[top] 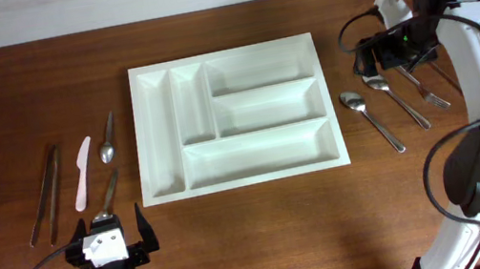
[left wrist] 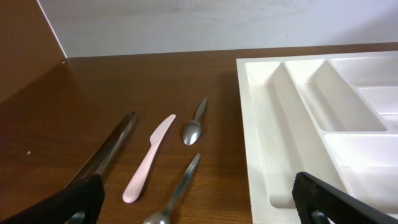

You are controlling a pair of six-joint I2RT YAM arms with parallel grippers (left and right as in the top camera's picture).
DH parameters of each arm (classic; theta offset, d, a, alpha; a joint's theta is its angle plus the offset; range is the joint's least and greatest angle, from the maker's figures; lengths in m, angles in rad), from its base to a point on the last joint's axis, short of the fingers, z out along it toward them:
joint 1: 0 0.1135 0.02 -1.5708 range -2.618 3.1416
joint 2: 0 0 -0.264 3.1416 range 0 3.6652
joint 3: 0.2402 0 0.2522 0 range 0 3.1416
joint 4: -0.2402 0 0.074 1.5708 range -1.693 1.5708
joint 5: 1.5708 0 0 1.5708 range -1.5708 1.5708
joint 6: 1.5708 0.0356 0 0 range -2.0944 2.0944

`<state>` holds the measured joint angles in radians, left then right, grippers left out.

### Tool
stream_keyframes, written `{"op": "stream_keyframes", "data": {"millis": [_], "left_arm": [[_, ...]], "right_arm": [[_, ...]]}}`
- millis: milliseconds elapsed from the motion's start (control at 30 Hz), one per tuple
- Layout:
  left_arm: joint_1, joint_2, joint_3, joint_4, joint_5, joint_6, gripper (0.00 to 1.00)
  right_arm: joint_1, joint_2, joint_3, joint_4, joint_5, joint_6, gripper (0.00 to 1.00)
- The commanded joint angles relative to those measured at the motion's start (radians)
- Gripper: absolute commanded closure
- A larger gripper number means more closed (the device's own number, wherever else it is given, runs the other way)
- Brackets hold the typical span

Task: Pack container
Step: 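Move the right gripper to the right spoons and grasp one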

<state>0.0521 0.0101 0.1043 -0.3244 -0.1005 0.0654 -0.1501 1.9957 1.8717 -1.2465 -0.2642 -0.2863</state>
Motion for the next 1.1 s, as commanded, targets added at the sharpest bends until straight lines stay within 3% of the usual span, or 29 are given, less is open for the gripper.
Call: {"op": "stream_keyframes", "data": {"millis": [0,67,167,367,467,700,1067], "left_arm": [[0.004,-0.005,-0.005,0.003,0.008,0.019,0.01],[0.004,-0.005,-0.005,0.003,0.008,0.019,0.01],[0.004,-0.005,-0.005,0.003,0.007,0.019,0.01],[0.004,-0.005,-0.005,0.003,0.008,0.019,0.01],[0.004,-0.005,-0.005,0.003,0.008,0.019,0.01],[0.004,-0.005,-0.005,0.003,0.008,0.019,0.01],[0.004,-0.005,-0.005,0.003,0.008,0.019,0.01]], "right_arm": [[-0.002,0.014,0.011,-0.028,-0.020,-0.126,0.08],[0.005,0.016,-0.006,-0.037,-0.010,-0.212,0.24],[0.006,0.020,-0.043,-0.037,0.014,-0.239,0.32],[0.015,0.023,-0.201,0.078,0.014,-0.238,0.35],[0.021,0.023,-0.291,0.145,0.014,-0.238,0.43],[0.019,0.023,-0.481,0.327,0.041,-0.238,0.44],[0.020,0.024,-0.499,0.463,0.067,-0.238,0.44]]}}
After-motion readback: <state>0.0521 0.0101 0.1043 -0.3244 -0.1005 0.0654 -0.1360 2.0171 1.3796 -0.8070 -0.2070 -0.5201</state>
